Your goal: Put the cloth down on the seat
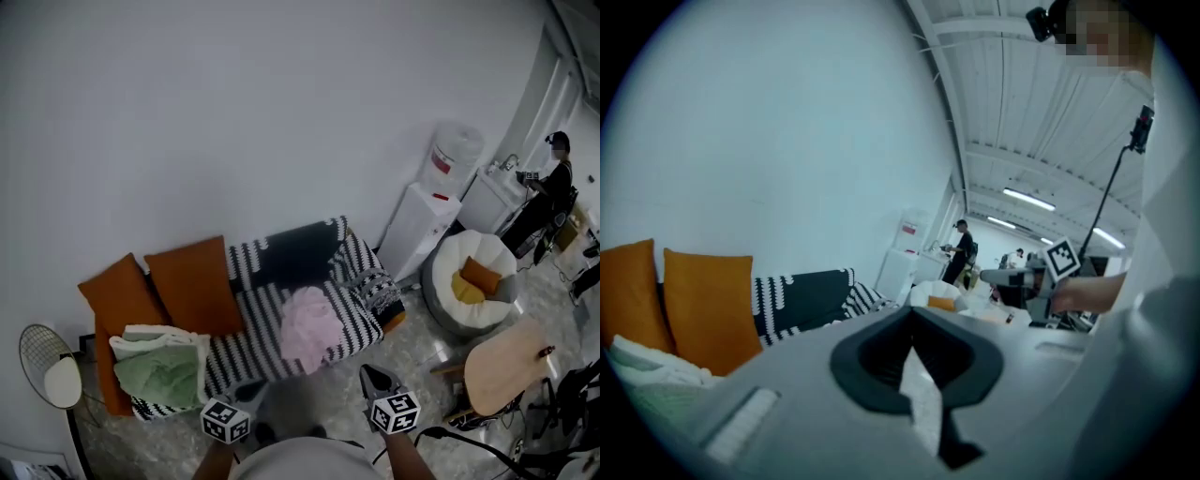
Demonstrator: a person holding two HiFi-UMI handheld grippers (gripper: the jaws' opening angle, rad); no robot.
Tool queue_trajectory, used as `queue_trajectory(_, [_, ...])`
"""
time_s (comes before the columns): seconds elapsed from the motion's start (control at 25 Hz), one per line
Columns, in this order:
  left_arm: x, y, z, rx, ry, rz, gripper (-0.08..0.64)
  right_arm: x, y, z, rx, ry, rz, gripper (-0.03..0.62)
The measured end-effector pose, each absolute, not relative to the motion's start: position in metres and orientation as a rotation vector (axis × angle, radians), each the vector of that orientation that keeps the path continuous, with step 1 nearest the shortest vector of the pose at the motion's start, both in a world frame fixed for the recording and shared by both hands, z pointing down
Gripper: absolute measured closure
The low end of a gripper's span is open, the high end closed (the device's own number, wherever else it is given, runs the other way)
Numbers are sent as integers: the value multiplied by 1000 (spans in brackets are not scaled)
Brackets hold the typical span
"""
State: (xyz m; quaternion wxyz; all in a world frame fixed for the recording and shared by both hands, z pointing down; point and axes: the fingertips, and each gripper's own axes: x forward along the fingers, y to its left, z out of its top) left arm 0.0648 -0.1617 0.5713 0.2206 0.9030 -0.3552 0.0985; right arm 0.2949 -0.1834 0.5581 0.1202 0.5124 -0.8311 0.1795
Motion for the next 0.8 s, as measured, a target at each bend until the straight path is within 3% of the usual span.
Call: queue_trajectory(0.8, [86, -155, 568, 2482, -1018, 288, 560, 315, -179, 560, 1438, -2447, 501, 588])
